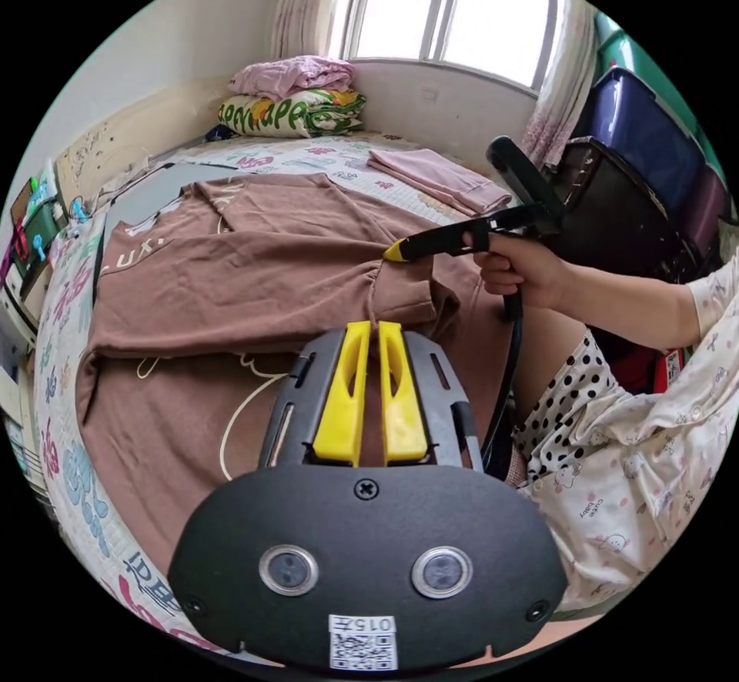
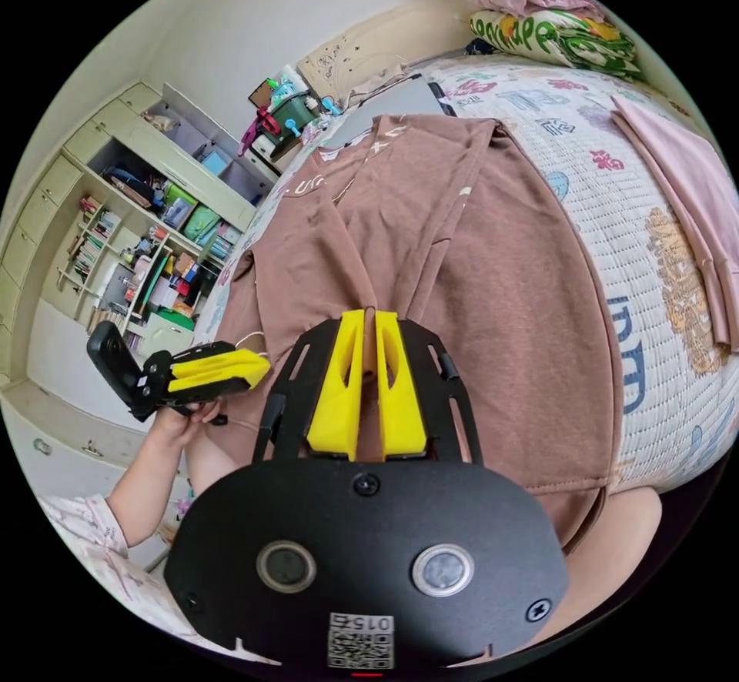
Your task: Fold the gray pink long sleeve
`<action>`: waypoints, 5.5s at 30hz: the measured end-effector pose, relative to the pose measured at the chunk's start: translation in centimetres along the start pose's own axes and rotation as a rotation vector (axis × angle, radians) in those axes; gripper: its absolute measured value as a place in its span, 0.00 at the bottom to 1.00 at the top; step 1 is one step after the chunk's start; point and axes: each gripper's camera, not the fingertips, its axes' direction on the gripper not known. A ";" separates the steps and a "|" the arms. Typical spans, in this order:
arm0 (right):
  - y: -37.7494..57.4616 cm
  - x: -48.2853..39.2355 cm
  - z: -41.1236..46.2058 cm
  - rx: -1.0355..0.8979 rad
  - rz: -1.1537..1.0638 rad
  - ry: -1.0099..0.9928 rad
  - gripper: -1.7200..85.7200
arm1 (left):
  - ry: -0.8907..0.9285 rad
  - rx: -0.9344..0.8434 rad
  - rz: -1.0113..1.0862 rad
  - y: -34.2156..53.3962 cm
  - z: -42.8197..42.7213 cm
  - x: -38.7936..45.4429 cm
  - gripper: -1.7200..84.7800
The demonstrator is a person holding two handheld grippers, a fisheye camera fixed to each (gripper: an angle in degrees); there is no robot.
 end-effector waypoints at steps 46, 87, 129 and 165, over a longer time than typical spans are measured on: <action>31.8 -32.3 -38.6 1.024 -0.693 -0.602 0.02 | 0.110 0.507 -0.687 46.8 3.6 -14.8 0.11; -39.2 9.1 66.9 -0.234 -0.309 0.289 0.02 | 0.030 0.626 -1.077 56.5 17.3 -35.0 0.04; -13.0 36.6 11.7 -0.400 -0.245 0.084 0.08 | 0.270 -0.077 0.495 -0.1 18.7 -2.2 0.16; -3.1 20.2 12.1 -0.098 -0.494 0.590 0.02 | 0.020 -0.124 0.544 -0.3 11.8 -4.5 0.10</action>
